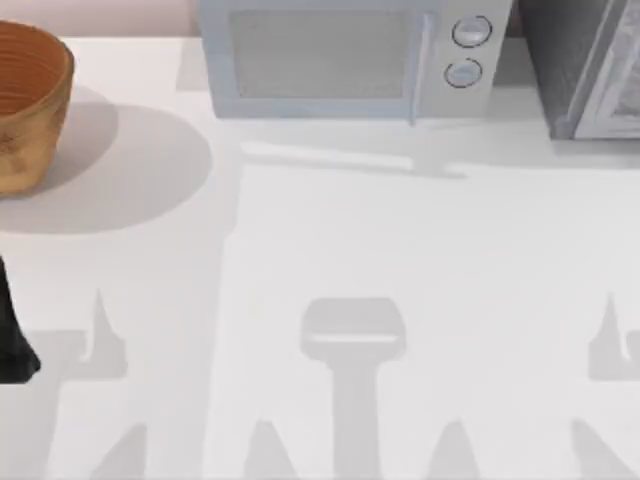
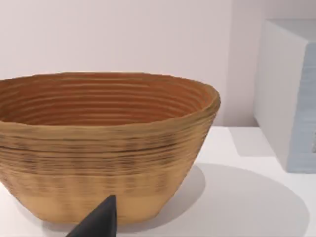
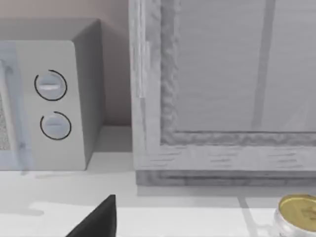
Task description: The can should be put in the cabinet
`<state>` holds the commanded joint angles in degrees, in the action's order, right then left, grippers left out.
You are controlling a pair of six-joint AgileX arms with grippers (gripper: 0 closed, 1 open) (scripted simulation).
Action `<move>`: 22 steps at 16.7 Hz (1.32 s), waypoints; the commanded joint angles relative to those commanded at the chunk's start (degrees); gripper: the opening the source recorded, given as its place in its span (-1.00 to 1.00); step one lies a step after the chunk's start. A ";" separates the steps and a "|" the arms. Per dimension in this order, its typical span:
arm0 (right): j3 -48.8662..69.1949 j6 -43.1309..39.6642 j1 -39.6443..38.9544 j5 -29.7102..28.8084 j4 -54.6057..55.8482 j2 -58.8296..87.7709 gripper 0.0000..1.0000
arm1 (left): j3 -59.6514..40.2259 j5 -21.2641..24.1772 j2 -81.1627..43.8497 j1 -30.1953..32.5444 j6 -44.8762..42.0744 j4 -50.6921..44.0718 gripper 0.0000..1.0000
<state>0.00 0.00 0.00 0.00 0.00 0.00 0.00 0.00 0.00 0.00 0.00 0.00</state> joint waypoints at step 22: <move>8.55 -2.51 16.17 14.22 66.36 85.27 1.00 | 0.00 0.00 0.00 0.00 0.00 0.00 1.00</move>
<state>8.55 -2.51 16.17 14.22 66.36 85.27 0.00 0.00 0.00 0.00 0.00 0.00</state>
